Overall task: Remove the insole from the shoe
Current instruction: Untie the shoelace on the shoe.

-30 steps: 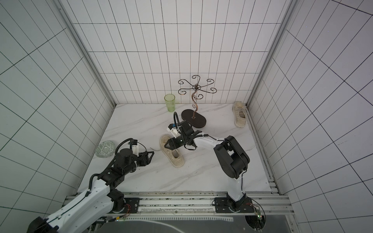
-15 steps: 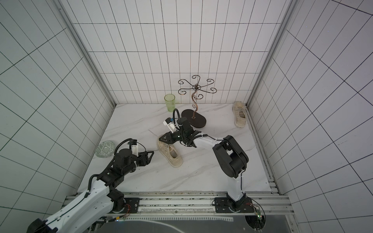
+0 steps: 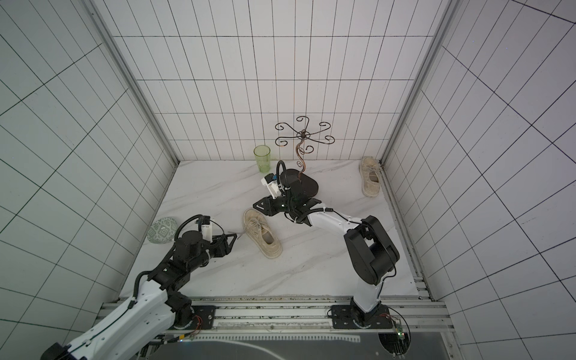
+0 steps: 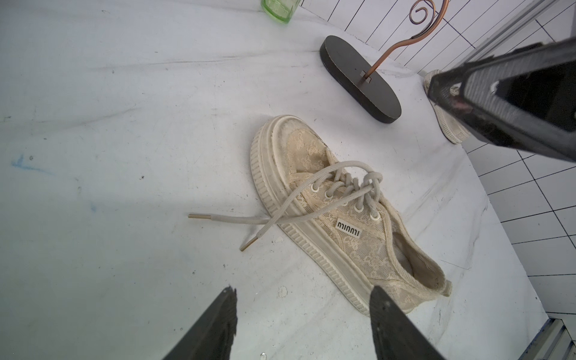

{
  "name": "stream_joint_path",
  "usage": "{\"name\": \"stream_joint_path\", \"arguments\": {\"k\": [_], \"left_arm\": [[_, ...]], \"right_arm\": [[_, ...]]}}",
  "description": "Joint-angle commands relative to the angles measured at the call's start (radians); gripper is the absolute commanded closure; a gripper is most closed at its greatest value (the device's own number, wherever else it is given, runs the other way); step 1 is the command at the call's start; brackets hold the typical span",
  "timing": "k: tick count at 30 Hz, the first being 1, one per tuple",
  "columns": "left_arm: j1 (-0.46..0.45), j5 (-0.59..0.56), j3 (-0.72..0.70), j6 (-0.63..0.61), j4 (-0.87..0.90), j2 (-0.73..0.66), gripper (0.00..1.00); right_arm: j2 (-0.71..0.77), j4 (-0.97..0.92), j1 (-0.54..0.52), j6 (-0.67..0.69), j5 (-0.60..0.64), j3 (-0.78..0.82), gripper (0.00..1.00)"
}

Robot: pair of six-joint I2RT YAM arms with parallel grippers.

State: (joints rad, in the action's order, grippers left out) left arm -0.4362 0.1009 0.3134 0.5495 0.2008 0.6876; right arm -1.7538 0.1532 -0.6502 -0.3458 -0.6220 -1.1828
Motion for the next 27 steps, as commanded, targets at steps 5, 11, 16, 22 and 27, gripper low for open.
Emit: {"name": "stream_joint_path", "arguments": {"k": [5,11,16,22,27], "left_arm": [[0.007,-0.002,-0.006,0.0,-0.001,0.013,0.33],[0.007,-0.001,-0.006,0.002,0.005,-0.003,0.33],[0.008,-0.003,-0.011,0.005,0.007,-0.008,0.33],[0.007,0.0,-0.01,0.004,0.006,-0.006,0.33],[0.008,0.0,-0.01,0.005,0.008,-0.009,0.33]], "right_arm": [[-0.019,-0.207,-0.063,0.105,0.112,-0.013,0.73],[-0.053,-0.249,-0.083,0.134,0.135,-0.045,0.81],[-0.053,-0.282,-0.093,0.149,0.207,-0.034,0.78],[-0.062,-0.282,-0.099,0.162,0.233,-0.057,0.75],[-0.104,-0.306,-0.122,0.186,0.21,-0.107,0.75]]}}
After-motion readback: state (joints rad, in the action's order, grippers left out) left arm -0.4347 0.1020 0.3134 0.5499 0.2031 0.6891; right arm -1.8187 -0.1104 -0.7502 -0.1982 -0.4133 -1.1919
